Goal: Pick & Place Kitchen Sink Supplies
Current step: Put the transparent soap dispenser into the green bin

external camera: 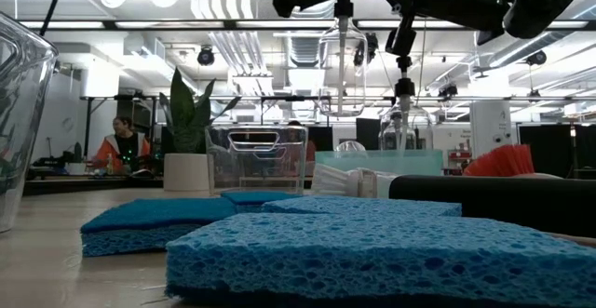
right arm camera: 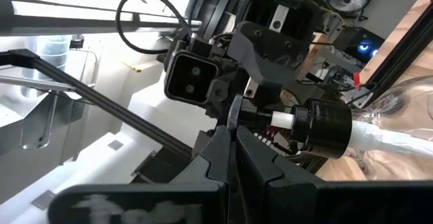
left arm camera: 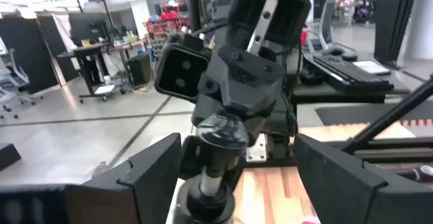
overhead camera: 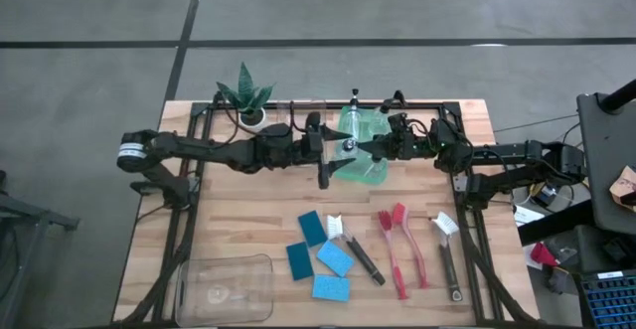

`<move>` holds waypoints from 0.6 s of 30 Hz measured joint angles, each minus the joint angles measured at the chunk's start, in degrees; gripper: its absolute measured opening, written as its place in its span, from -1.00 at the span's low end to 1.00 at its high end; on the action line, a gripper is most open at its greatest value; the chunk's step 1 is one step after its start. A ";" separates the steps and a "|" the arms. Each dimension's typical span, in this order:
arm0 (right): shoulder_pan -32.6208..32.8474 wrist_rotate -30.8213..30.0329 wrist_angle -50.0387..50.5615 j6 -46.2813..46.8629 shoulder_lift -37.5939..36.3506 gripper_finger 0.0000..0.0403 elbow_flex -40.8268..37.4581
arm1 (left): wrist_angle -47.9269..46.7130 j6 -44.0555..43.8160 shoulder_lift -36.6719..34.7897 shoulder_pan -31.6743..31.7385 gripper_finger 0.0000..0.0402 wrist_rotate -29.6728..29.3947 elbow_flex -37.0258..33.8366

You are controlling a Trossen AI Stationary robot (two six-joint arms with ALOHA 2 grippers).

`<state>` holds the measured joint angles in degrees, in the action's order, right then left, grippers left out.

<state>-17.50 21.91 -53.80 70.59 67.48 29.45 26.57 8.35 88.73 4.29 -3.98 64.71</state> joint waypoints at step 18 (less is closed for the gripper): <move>0.00 0.57 -0.07 -0.69 0.00 -0.96 0.00 | -2.22 -0.41 0.28 0.48 -0.64 -3.05 0.72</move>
<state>-17.50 22.48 -53.87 69.90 67.48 29.45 24.35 7.93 89.01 4.77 -7.03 65.43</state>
